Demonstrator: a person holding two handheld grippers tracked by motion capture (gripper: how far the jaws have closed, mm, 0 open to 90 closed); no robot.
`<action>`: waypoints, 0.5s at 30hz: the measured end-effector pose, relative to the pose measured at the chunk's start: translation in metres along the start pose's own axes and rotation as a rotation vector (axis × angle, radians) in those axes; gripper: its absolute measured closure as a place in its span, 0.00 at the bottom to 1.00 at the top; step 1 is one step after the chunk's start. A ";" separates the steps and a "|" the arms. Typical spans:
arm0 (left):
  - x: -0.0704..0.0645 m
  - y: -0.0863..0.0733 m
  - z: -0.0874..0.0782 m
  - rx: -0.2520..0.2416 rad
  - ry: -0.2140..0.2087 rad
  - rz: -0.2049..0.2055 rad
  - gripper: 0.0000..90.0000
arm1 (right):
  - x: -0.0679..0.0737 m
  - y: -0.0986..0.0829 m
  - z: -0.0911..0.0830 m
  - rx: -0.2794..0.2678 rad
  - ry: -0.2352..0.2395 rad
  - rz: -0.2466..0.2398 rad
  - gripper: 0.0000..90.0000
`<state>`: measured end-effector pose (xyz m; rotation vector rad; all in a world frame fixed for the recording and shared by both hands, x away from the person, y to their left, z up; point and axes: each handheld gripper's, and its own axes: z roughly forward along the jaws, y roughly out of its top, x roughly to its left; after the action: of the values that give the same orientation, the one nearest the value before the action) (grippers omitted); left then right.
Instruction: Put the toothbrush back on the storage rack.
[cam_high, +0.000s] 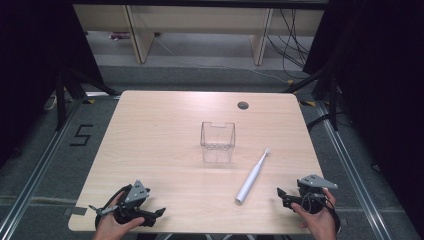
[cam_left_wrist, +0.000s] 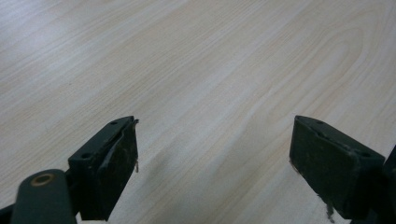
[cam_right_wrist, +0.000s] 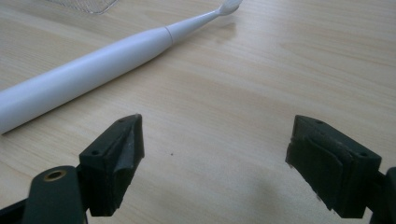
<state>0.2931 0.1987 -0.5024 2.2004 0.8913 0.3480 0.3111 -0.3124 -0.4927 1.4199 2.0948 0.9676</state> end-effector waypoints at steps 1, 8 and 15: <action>0.000 0.000 0.000 0.000 0.000 0.000 0.16 | 0.000 0.000 0.000 0.000 0.000 0.000 0.21; 0.000 0.000 0.001 0.000 0.004 -0.006 0.16 | 0.003 0.002 0.001 -0.007 0.000 -0.017 0.18; -0.001 0.000 0.001 0.000 0.005 -0.006 0.16 | 0.006 0.010 0.004 -0.032 -0.005 -0.030 0.20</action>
<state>0.2930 0.1973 -0.5032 2.1977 0.9004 0.3507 0.3175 -0.3031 -0.4874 1.3697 2.0816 0.9810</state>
